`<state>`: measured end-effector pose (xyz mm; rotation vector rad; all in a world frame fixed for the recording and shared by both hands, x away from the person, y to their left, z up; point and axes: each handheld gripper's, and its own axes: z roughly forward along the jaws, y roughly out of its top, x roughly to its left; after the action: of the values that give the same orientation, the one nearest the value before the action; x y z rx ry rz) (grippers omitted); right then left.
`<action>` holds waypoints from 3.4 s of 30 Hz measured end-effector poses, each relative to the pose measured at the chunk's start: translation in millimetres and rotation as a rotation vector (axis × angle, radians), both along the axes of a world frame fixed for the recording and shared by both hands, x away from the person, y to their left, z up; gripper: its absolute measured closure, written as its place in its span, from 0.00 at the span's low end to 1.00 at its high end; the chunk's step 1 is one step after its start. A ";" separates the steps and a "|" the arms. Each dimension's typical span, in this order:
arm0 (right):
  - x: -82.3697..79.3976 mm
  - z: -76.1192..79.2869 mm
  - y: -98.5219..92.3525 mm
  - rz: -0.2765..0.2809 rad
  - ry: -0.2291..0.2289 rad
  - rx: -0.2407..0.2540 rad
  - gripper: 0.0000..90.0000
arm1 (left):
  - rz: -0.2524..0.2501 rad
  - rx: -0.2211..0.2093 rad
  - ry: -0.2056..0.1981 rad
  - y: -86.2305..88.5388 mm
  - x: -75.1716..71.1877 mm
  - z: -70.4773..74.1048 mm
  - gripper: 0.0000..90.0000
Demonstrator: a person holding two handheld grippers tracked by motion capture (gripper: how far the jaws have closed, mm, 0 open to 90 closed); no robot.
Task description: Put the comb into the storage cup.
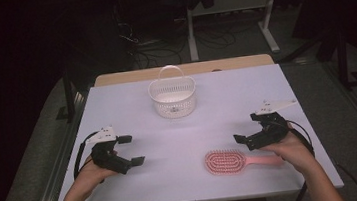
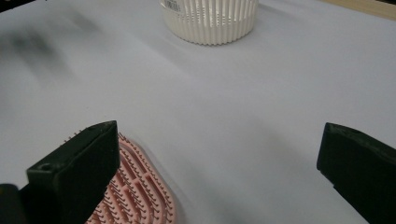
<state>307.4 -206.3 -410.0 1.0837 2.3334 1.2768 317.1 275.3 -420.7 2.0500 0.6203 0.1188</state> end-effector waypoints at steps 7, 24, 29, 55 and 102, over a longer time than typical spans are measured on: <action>-1.6 -0.1 -0.5 0.015 -0.005 0.007 0.00 | -0.002 0.003 0.000 -0.6 0.7 -0.7 0.00; -3.9 10.4 -2.9 0.058 -0.014 0.000 0.00 | 0.003 0.002 0.000 0.8 0.6 -0.2 0.00; -4.2 14.5 -5.9 0.078 -0.012 -0.008 0.00 | 0.003 0.003 0.001 0.6 0.5 -0.3 0.00; -4.7 17.8 -12.9 0.227 0.077 -0.129 0.00 | 0.000 0.004 0.000 -0.3 0.4 -0.5 0.00; -6.2 -0.9 0.1 0.426 0.217 -0.397 0.21 | -0.002 0.006 0.002 -1.6 0.9 -1.4 0.00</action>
<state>301.2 -206.2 -410.9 0.6440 2.9274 0.7754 318.0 273.8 -422.1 2.0568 0.6192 0.1179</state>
